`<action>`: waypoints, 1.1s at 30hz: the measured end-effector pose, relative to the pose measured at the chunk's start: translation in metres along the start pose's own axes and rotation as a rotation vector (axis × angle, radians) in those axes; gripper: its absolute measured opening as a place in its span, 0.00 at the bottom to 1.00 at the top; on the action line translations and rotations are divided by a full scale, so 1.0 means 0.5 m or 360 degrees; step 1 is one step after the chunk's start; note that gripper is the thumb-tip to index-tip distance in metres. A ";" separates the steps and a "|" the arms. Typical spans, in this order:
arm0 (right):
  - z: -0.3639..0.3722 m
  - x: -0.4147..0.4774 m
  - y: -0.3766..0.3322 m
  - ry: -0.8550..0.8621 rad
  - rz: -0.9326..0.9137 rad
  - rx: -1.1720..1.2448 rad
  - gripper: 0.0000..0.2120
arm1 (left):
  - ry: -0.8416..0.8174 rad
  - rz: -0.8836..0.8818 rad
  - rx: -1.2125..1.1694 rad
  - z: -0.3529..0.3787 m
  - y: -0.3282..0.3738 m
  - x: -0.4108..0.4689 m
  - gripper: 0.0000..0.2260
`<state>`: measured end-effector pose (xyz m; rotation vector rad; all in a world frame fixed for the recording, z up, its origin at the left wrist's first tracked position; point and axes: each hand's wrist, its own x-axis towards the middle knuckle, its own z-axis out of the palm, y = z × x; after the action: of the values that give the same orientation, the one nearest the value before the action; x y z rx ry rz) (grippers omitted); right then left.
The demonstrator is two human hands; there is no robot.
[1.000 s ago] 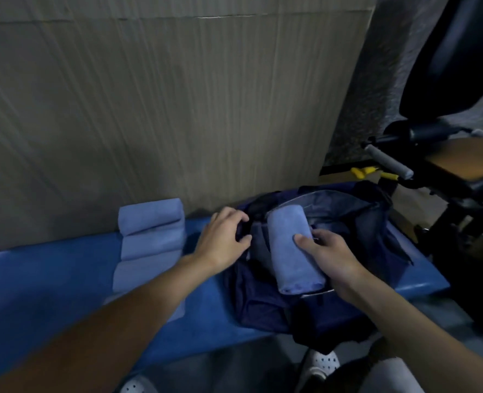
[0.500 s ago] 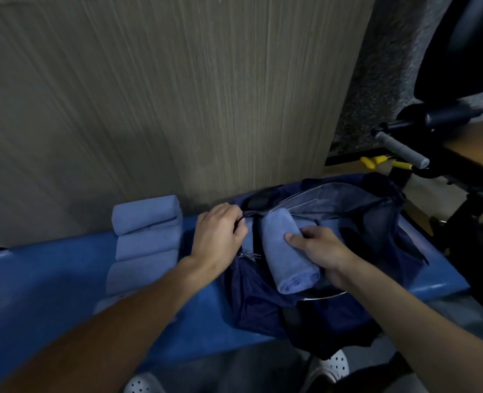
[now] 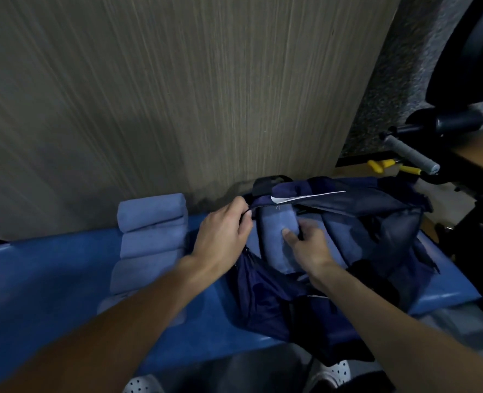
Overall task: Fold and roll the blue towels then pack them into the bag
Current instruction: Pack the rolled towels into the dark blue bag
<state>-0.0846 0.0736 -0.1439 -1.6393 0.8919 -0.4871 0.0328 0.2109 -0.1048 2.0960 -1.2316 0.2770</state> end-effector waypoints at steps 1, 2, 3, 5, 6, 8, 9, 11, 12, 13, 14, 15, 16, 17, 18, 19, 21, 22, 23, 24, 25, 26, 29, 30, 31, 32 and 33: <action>0.006 -0.007 0.001 -0.0078 -0.0002 0.0020 0.12 | -0.0012 -0.0024 0.0010 -0.001 -0.004 -0.002 0.07; 0.009 -0.014 0.001 -0.0179 0.0019 0.0060 0.15 | -0.0025 -0.0049 0.0021 -0.001 -0.008 -0.006 0.08; 0.010 -0.019 -0.003 -0.0276 0.0056 0.0108 0.18 | -0.0033 -0.0071 0.0030 -0.001 -0.009 -0.008 0.08; 0.002 -0.028 -0.011 -0.0439 0.0148 0.0228 0.19 | -0.0040 -0.0097 0.0013 0.001 -0.008 -0.009 0.08; -0.004 -0.032 -0.016 -0.0498 0.0203 0.0346 0.18 | -0.0036 -0.0104 -0.0007 0.003 -0.006 -0.009 0.08; -0.010 -0.034 -0.018 -0.0516 0.0261 0.0511 0.17 | -0.0034 -0.0110 -0.0036 0.005 -0.002 -0.010 0.08; -0.008 -0.034 -0.016 -0.0484 0.0240 0.0441 0.17 | -0.0043 -0.0108 -0.0052 0.005 -0.001 -0.011 0.08; -0.001 -0.036 -0.012 -0.0445 0.0130 0.0167 0.15 | -0.0130 -0.0066 -0.0071 0.003 -0.008 -0.017 0.09; 0.002 -0.037 -0.011 -0.0423 0.0083 0.0068 0.14 | -0.0227 -0.0006 -0.0045 0.001 -0.015 -0.023 0.13; 0.003 -0.035 -0.010 -0.0408 0.0059 0.0010 0.14 | -0.0354 0.0069 0.0007 0.000 -0.025 -0.028 0.18; 0.002 -0.033 -0.011 -0.0401 0.0071 -0.0028 0.15 | -0.0483 0.0143 0.0069 -0.001 -0.037 -0.033 0.21; 0.000 -0.031 -0.009 -0.0416 0.0091 -0.0038 0.15 | -0.0582 0.0214 0.0116 0.000 -0.049 -0.037 0.23; -0.002 -0.031 -0.011 -0.0447 0.0123 -0.0008 0.13 | -0.0635 0.0274 0.0154 0.001 -0.059 -0.040 0.24; -0.002 -0.031 -0.011 -0.0477 0.0164 0.0068 0.12 | -0.0654 0.0321 0.0187 0.003 -0.071 -0.041 0.24; -0.002 -0.034 -0.012 -0.0503 0.0202 0.0142 0.11 | -0.0653 0.0338 0.0210 0.003 -0.078 -0.041 0.24; 0.000 -0.032 -0.008 -0.0521 0.0215 0.0175 0.13 | -0.0650 0.0321 0.0227 0.002 -0.082 -0.039 0.25; 0.005 -0.031 -0.005 -0.0543 0.0178 0.0047 0.17 | -0.0700 0.0232 0.0236 -0.003 -0.086 -0.038 0.31; 0.007 -0.032 -0.009 -0.0535 0.0158 -0.0030 0.18 | -0.0738 0.0189 0.0239 -0.005 -0.088 -0.039 0.34; 0.008 -0.031 -0.007 -0.0524 0.0147 -0.0074 0.18 | -0.0766 0.0167 0.0251 -0.007 -0.090 -0.040 0.36; 0.009 -0.032 -0.007 -0.0499 0.0138 -0.0107 0.21 | -0.0779 0.0167 0.0268 -0.010 -0.091 -0.042 0.37; 0.010 -0.033 -0.003 -0.0436 0.0131 -0.0122 0.24 | -0.0776 0.0181 0.0274 -0.011 -0.091 -0.044 0.38; 0.011 -0.034 -0.002 -0.0367 0.0128 -0.0141 0.26 | -0.0763 0.0194 0.0271 -0.012 -0.091 -0.045 0.38; 0.013 -0.033 0.004 -0.0469 0.0099 -0.0134 0.20 | -0.0725 0.0211 0.0209 -0.015 -0.088 -0.047 0.37; 0.014 -0.033 0.002 -0.0537 0.0110 -0.0122 0.17 | -0.0710 0.0208 0.0170 -0.015 -0.088 -0.047 0.37; 0.015 -0.031 0.002 -0.0582 0.0113 -0.0128 0.15 | -0.0701 0.0198 0.0130 -0.015 -0.087 -0.049 0.37; 0.016 -0.034 -0.004 -0.0578 0.0110 -0.0140 0.13 | -0.0700 0.0184 0.0095 -0.016 -0.087 -0.050 0.37; 0.015 -0.033 -0.004 -0.0568 0.0123 -0.0138 0.12 | -0.0702 0.0167 0.0065 -0.015 -0.088 -0.052 0.37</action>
<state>-0.0889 0.0914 -0.1415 -1.6955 0.7121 -0.0964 0.0568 0.2477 -0.1314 2.2014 -1.6029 -0.1257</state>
